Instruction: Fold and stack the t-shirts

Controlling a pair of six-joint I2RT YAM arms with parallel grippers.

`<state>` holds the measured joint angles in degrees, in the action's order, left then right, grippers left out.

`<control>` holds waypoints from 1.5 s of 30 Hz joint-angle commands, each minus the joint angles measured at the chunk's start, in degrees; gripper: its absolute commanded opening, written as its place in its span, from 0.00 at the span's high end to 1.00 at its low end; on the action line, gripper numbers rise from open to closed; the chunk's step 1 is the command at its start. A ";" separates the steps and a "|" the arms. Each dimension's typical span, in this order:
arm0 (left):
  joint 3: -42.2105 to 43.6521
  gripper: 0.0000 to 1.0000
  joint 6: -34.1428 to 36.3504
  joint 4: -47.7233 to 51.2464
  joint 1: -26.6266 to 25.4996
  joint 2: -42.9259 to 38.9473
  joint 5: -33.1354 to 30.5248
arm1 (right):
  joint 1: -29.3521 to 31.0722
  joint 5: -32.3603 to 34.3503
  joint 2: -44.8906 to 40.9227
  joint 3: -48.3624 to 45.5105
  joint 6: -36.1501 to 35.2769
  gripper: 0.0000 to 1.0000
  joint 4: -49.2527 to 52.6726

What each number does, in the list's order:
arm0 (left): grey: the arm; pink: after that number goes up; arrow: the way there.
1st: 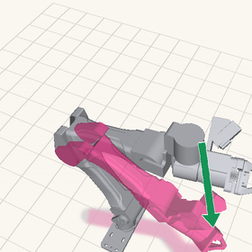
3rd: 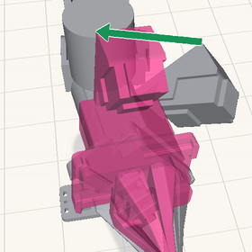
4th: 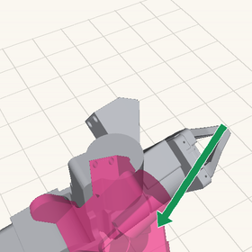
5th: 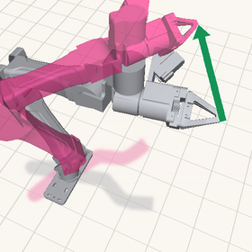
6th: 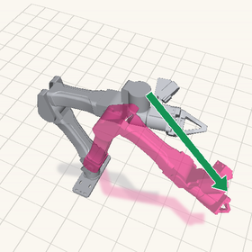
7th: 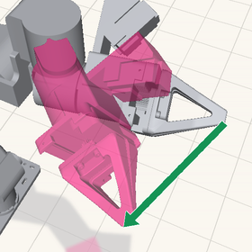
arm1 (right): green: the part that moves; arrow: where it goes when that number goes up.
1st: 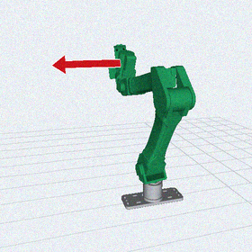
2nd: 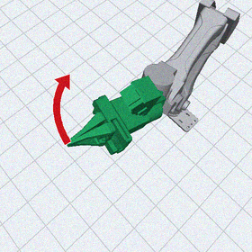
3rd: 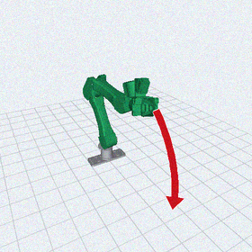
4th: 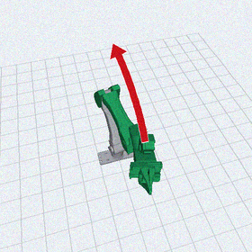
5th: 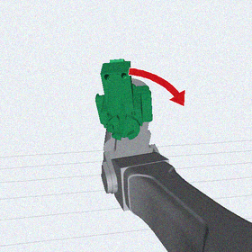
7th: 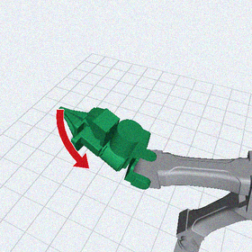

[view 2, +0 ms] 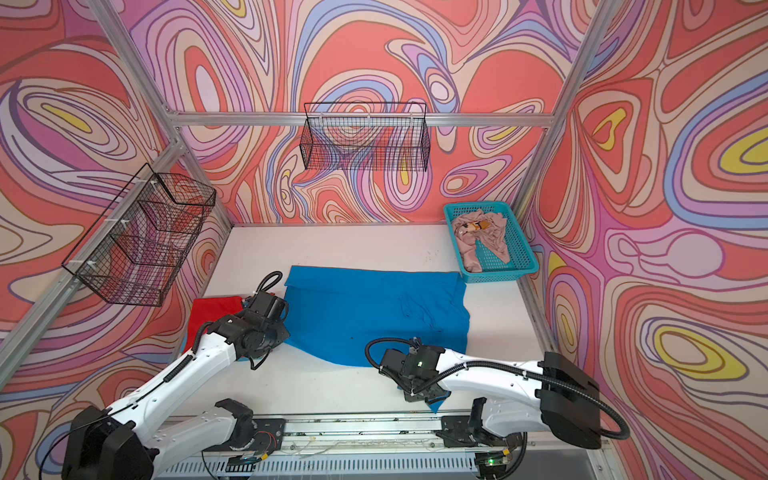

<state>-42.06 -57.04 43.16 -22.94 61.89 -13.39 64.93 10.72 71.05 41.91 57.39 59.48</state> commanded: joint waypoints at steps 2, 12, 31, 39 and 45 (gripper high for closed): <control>-2.70 1.00 -0.05 2.57 -0.26 -0.28 -3.12 | -0.51 8.12 -1.67 5.33 2.03 1.00 6.75; -6.40 1.00 0.70 1.34 1.55 4.74 -4.04 | -14.18 11.51 -1.15 15.63 -11.49 1.00 5.22; -16.54 1.00 4.00 -0.78 6.98 20.60 -2.39 | -34.08 7.95 9.42 26.47 -31.22 1.00 -4.27; -21.12 1.00 4.64 -1.08 7.38 27.79 -0.95 | -36.78 5.81 14.81 29.45 -34.16 1.00 -6.13; -25.32 1.00 5.63 1.23 7.63 34.26 -2.67 | -38.34 6.24 17.07 29.59 -35.34 1.00 -7.08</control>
<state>-66.04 -52.01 41.85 -15.73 94.17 -14.57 27.53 16.62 87.26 70.50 23.42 53.10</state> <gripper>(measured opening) 0.050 0.049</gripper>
